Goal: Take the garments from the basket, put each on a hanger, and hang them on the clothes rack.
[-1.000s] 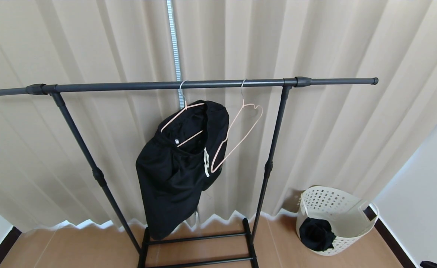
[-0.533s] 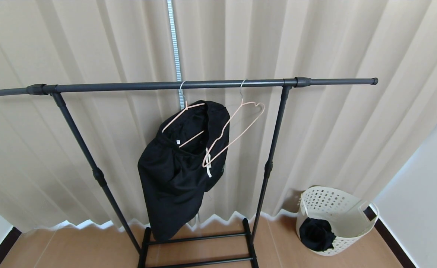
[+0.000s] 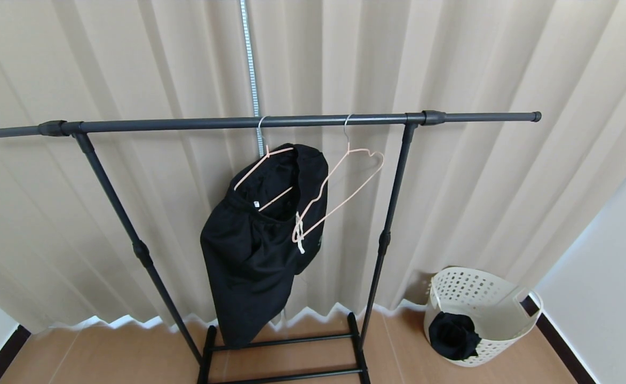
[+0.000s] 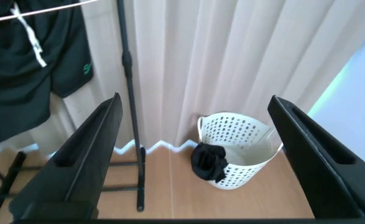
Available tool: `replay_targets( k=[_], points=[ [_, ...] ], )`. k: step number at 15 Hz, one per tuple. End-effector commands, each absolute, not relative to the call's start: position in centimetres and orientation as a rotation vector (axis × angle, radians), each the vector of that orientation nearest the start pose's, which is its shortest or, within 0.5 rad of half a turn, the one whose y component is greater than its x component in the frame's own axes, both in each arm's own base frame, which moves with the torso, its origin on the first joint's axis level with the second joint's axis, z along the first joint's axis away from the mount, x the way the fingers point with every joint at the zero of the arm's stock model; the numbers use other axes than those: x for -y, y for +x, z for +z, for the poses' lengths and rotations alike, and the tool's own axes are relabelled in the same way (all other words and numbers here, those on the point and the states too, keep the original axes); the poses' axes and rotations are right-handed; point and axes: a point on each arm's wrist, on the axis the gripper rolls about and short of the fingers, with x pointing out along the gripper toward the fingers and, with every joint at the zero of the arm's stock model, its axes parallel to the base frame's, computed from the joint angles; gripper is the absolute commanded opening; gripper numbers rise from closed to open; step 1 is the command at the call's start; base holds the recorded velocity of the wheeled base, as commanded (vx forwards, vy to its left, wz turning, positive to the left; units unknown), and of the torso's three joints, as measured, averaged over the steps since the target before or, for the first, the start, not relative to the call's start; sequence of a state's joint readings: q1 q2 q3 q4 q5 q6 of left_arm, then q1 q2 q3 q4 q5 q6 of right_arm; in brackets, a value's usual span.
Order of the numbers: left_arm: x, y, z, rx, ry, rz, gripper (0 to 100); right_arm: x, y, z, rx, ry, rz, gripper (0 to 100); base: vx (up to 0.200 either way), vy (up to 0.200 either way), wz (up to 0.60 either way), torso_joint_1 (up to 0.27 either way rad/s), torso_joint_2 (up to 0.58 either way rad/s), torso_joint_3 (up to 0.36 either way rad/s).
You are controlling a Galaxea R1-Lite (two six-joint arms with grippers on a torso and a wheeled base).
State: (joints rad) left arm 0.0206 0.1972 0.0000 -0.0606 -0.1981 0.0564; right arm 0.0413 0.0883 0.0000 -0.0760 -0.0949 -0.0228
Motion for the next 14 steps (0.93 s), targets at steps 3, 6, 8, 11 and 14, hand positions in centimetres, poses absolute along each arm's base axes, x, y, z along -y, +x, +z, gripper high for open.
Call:
replay_targets(
  k=[3, 6, 8, 11, 14],
  points=[
    [0.41, -2.21, 8.23, 0.051, 0.056, -0.204, 100, 0.19, -2.24, 8.47, 0.076, -0.01, -0.089, 100, 0.0, 0.0, 0.0, 0.0, 0.0, 0.0],
    [0.24, -2.18, 8.24, 0.049, 0.018, -0.128, 100, 0.13, -2.24, 8.53, 0.084, 0.033, -0.06, 100, 0.0, 0.0, 0.0, 0.0, 0.0, 0.0],
    [0.26, -2.18, 8.26, 0.049, 0.009, -0.136, 100, 0.13, -2.23, 8.5, 0.081, 0.028, -0.059, 100, 0.0, 0.0, 0.0, 0.0, 0.0, 0.0],
    [0.35, -2.2, 8.24, 0.048, 0.01, -0.179, 100, 0.11, -2.23, 8.48, 0.079, 0.025, -0.05, 100, 0.0, 0.0, 0.0, 0.0, 0.0, 0.0],
    [0.36, -2.2, 8.26, 0.049, 0.007, -0.182, 100, 0.11, -2.23, 8.48, 0.079, 0.025, -0.05, 100, 0.0, 0.0, 0.0, 0.0, 0.0, 0.0]
  ],
)
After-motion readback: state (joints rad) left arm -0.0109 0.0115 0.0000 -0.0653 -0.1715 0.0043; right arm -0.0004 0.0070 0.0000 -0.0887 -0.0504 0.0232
